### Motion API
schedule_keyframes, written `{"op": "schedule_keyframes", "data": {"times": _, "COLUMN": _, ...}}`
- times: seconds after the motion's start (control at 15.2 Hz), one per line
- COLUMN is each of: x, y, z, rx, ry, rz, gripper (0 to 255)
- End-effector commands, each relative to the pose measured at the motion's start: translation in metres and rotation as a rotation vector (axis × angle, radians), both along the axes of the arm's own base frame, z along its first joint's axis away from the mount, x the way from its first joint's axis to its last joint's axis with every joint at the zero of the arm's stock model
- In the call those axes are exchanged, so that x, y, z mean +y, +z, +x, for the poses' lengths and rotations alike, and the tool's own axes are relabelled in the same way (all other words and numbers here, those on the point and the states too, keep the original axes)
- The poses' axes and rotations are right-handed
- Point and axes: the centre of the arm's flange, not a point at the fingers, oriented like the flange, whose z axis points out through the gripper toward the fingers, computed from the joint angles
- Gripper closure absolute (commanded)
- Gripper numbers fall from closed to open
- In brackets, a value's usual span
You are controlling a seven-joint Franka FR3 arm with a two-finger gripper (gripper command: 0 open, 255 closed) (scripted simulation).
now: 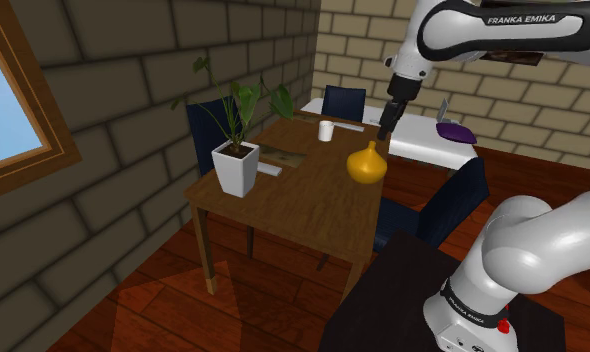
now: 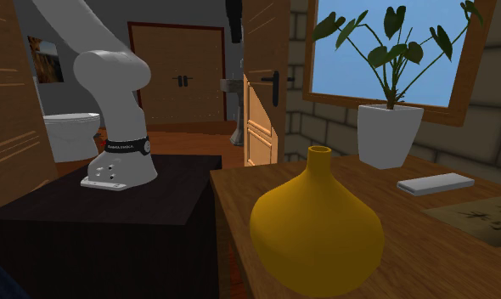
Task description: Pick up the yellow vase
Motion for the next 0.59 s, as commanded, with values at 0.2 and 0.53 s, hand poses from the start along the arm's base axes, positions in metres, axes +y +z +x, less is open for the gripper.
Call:
{"op": "schedule_keyframes", "data": {"times": 0.2, "x": -0.062, "y": -0.027, "z": 0.026, "rx": 0.005, "ry": 0.005, "rz": 0.017, "gripper": 0}}
{"op": "schedule_keyframes", "data": {"times": 0.53, "x": -0.120, "y": -0.055, "z": 0.050, "rx": 0.011, "ry": 0.009, "rz": 0.036, "gripper": 0}}
